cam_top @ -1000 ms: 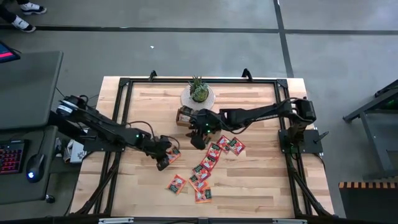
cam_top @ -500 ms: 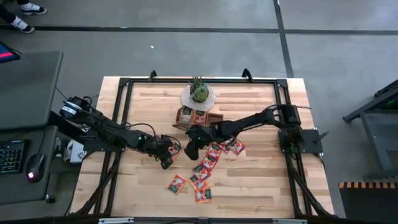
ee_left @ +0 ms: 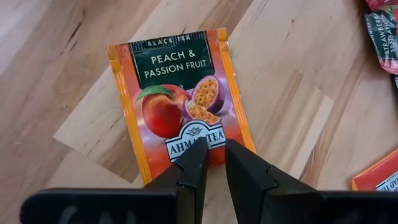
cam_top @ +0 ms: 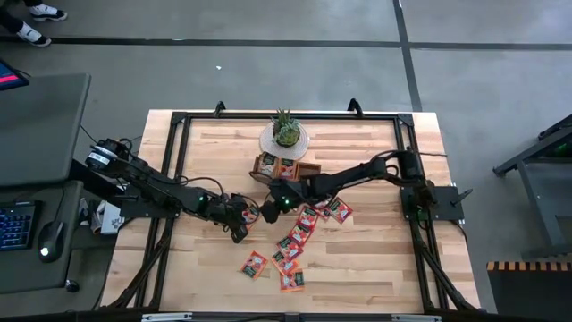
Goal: Pick & Place Tea
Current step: Put the orange tea bag into the middle section of the wooden organizer
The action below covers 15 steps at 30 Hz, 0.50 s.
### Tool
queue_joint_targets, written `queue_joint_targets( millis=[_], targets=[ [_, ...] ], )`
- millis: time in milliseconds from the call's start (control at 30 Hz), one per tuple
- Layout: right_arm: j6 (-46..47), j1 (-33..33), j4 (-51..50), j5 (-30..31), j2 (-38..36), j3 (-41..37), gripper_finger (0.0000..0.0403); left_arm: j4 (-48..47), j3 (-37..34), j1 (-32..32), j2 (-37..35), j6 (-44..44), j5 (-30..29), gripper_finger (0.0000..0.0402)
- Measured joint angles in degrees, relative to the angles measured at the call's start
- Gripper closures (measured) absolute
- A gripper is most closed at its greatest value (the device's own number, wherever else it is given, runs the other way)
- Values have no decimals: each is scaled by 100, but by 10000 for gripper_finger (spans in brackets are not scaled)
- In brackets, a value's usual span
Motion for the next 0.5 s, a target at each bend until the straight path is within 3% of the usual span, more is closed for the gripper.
queue_joint_targets(
  millis=[500],
  targets=[
    [474, 13, 613, -66, 577, 6, 221, -27, -9, 2, 4, 7, 40, 341]
  ],
)
